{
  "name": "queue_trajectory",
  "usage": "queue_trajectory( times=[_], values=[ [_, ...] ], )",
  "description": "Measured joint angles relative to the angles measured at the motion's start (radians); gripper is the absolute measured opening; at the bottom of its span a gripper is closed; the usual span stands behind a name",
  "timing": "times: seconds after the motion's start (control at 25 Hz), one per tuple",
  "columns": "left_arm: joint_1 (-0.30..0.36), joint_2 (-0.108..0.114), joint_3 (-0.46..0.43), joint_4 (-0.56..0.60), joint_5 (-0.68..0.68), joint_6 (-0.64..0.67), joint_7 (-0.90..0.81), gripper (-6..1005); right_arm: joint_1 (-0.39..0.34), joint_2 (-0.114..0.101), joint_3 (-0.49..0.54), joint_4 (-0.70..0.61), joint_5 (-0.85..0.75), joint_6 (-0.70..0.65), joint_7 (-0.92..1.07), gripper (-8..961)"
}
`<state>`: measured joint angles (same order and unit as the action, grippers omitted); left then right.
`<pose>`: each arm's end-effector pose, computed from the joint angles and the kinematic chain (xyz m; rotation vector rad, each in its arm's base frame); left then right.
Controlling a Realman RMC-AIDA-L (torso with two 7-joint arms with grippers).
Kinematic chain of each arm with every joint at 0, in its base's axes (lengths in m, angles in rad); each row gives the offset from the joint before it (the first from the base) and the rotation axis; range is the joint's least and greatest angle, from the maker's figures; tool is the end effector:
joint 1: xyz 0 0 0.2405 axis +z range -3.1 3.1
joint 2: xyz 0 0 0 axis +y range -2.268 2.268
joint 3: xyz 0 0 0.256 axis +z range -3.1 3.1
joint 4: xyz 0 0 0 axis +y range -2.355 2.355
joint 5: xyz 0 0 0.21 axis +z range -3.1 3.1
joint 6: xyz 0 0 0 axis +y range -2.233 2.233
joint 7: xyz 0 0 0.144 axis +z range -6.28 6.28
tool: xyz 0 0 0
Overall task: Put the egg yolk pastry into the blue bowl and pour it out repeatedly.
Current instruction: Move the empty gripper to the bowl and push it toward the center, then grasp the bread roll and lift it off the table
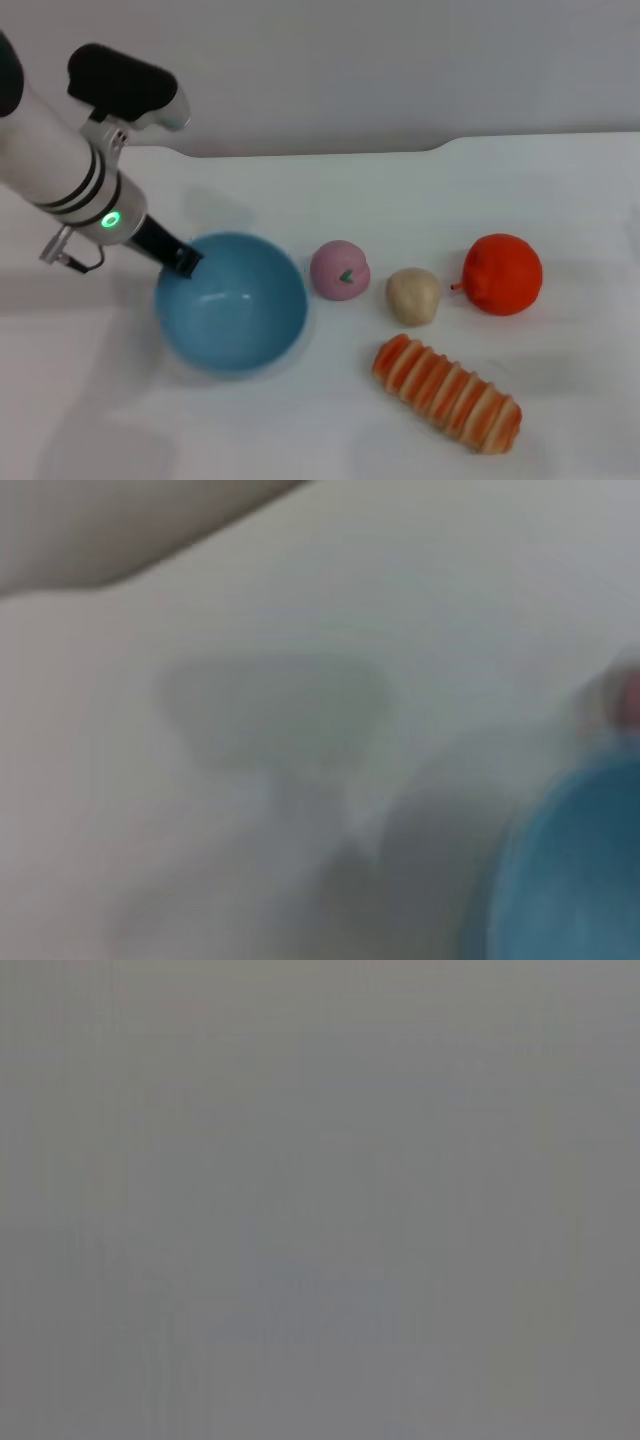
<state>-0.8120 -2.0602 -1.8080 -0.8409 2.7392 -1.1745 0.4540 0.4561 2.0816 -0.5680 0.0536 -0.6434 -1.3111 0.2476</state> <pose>-0.2198 0.4141 -0.0264 -2.3186 -1.0717 0.5214 0.3606 0.3140 0.0247 -1.3381 0.6129 0.7336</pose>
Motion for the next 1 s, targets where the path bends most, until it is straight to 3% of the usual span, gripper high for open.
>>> queue_trajectory(
  times=[0.4,0.56,0.68,1.0],
  values=[
    [-0.059,0.001,-0.002,-0.003,-0.013,0.022,-0.005,-2,0.001,-0.004,-0.007,0.024,-0.07,-0.003,0.016,765],
    [-0.082,0.0,-0.001,-0.002,-0.013,0.055,-0.022,-1,0.007,-0.008,-0.007,0.01,-0.154,0.004,0.102,765],
    [-0.095,0.0,-0.001,-0.003,-0.014,0.073,-0.039,-2,0.014,-0.013,-0.008,-0.046,-0.26,0.047,0.263,766],
    [-0.12,0.0,-0.007,0.008,-0.015,0.095,-0.049,-2,0.008,-0.012,-0.019,-0.396,-0.724,0.203,0.903,766]
  ],
)
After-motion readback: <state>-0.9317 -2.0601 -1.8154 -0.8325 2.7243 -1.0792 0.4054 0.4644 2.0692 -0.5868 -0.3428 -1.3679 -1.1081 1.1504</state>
